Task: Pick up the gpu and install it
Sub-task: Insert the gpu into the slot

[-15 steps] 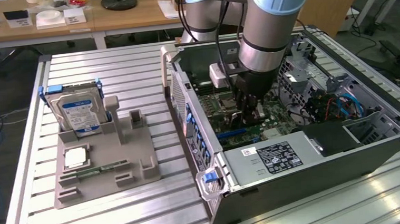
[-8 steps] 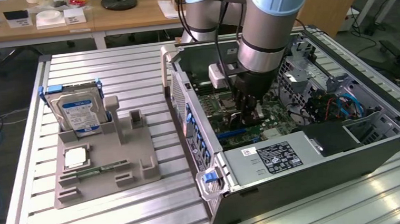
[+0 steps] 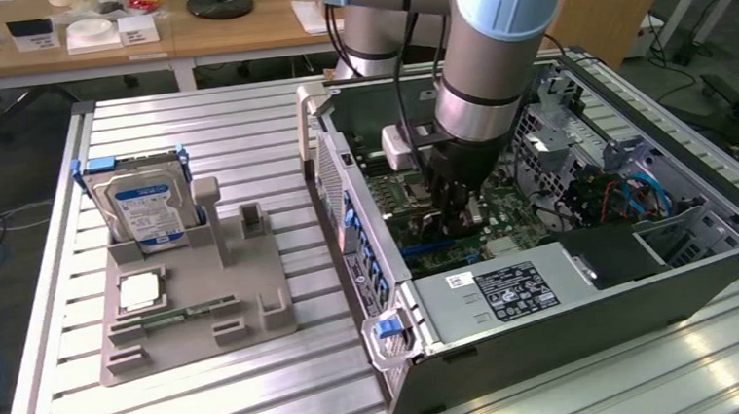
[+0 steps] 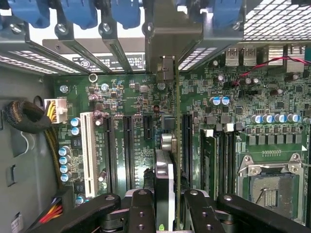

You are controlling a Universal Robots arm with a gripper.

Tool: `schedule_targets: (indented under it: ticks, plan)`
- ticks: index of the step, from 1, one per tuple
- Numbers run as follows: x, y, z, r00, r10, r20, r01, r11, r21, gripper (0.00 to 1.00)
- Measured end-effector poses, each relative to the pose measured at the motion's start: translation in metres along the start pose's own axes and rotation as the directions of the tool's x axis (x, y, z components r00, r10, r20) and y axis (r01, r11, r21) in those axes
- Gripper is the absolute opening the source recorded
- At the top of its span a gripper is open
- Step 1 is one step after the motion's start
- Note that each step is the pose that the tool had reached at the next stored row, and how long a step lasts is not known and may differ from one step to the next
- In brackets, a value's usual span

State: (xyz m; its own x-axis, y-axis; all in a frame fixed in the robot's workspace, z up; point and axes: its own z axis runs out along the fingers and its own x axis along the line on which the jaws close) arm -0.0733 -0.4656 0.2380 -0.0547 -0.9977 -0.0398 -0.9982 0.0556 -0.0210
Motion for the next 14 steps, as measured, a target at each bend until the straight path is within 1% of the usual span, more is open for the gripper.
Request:
schedule_targets:
  ticks: [5, 14]
  plan:
    - [0.0001, 0.0001, 0.0032, 1.0, 0.0, 0.0002, 0.0, 1.0, -0.0001, 0.28]
    - [-0.001, 0.0003, 0.0033, 1.0, 0.0, 0.0004, 0.0, 1.0, 0.0, 0.28]
